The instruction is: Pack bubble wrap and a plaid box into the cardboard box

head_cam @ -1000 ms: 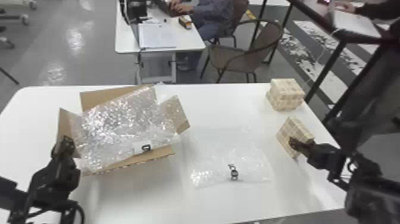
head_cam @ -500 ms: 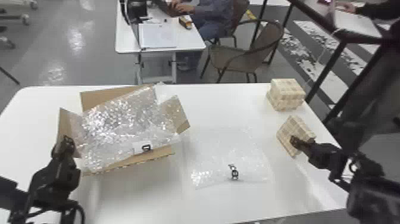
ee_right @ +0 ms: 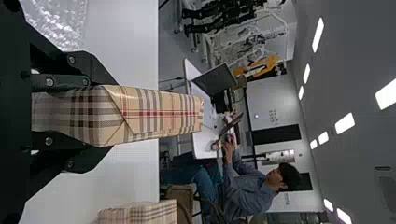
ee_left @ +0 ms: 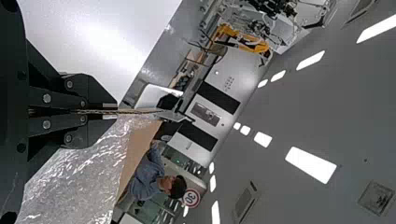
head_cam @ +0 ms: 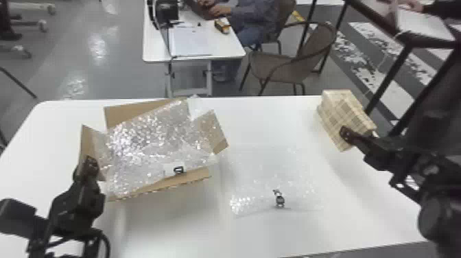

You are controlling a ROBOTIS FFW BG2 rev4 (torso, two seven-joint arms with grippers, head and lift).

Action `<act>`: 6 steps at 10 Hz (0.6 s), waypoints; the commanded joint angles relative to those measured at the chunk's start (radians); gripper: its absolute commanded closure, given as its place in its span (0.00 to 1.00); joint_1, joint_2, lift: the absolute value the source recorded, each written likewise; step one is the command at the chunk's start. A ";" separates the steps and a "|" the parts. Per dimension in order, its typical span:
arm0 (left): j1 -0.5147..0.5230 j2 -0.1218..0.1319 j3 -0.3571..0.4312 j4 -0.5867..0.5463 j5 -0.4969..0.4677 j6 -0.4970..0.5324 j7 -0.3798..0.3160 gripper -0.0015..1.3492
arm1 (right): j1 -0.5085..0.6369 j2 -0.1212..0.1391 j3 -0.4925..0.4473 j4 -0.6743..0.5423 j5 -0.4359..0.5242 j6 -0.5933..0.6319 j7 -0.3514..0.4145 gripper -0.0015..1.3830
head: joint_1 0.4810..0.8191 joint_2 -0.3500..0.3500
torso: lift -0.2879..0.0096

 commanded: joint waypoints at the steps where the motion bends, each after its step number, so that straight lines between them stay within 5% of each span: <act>1: -0.005 0.000 -0.001 0.005 0.000 0.001 -0.004 0.90 | -0.001 0.003 0.069 -0.081 -0.090 0.027 -0.013 0.69 | 0.63 0.40 | 0.60; 3: -0.005 -0.002 -0.005 0.008 0.002 0.003 -0.004 0.90 | -0.015 0.034 0.149 -0.155 -0.152 0.047 -0.040 0.69 | 0.63 0.50 | 0.60; 6: -0.006 -0.002 -0.005 0.009 0.002 0.006 -0.005 0.90 | -0.063 0.042 0.313 -0.166 -0.206 0.118 -0.048 0.69 | 0.63 0.61 | 0.60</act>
